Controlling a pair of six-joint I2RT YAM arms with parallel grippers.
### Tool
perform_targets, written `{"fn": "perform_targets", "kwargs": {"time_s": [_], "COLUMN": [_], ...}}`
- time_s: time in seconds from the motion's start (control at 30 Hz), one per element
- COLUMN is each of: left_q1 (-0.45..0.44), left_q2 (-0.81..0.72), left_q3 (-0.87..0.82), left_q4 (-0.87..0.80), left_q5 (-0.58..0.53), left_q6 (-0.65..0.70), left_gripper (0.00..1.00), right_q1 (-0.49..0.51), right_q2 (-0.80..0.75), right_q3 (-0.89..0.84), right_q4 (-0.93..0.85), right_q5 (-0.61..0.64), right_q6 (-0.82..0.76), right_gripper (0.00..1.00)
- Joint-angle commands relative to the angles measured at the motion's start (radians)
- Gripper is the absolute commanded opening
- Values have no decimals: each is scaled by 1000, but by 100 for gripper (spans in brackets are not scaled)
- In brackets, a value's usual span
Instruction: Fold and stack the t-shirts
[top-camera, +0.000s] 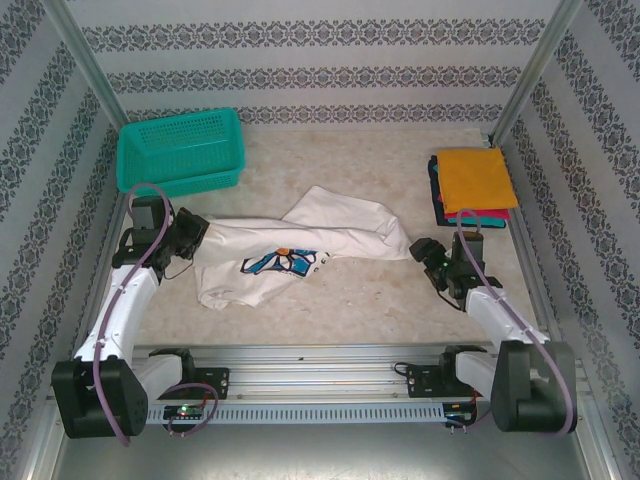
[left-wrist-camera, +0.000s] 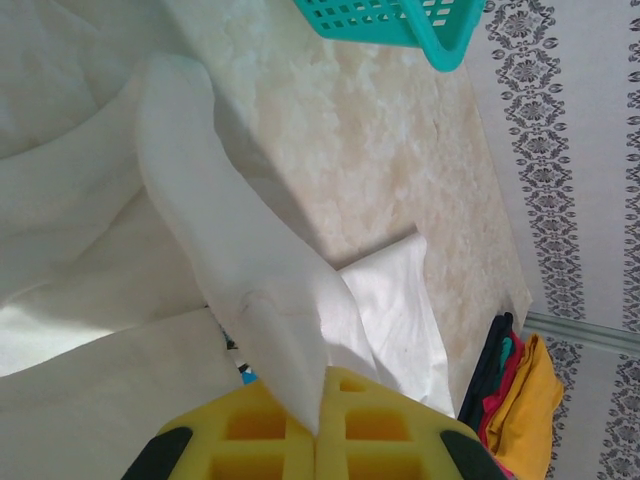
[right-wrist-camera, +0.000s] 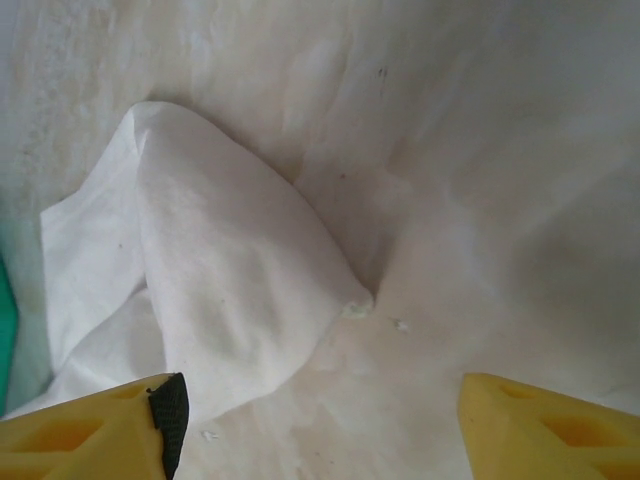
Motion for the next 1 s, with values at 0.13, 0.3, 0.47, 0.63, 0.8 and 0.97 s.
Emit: {"fn": "perform_targets", "kwargs": {"time_s": [0.13,0.3,0.47,0.63,0.8,0.97], "left_q1": [26,33,39,46,51,53], "left_q2": [-23,-29,-36,-34,-37,-32], "left_q3": [-10,-18,-17,-17,-19,-17], "left_q4": [-22,-14,-19,-19,-21,-15], "left_q5": [22,29,28,32,35,40], "left_q6": [25,18,22,25,25,21], "left_gripper": [0,0,0,0,0,0], "right_q1": [-4,-4,-30,-56,-67,-69], "right_q2": [205,294,380,449,461,497], "right_q3": [5,21,41,69,95,109], "right_q4": [399,503,562,615,575,575], "right_q5": [-236,-240,-240,-235,-213,-195], "right_q6": [305,376,413,408,354,326], "right_gripper": [73,74,74,65,46,31]}}
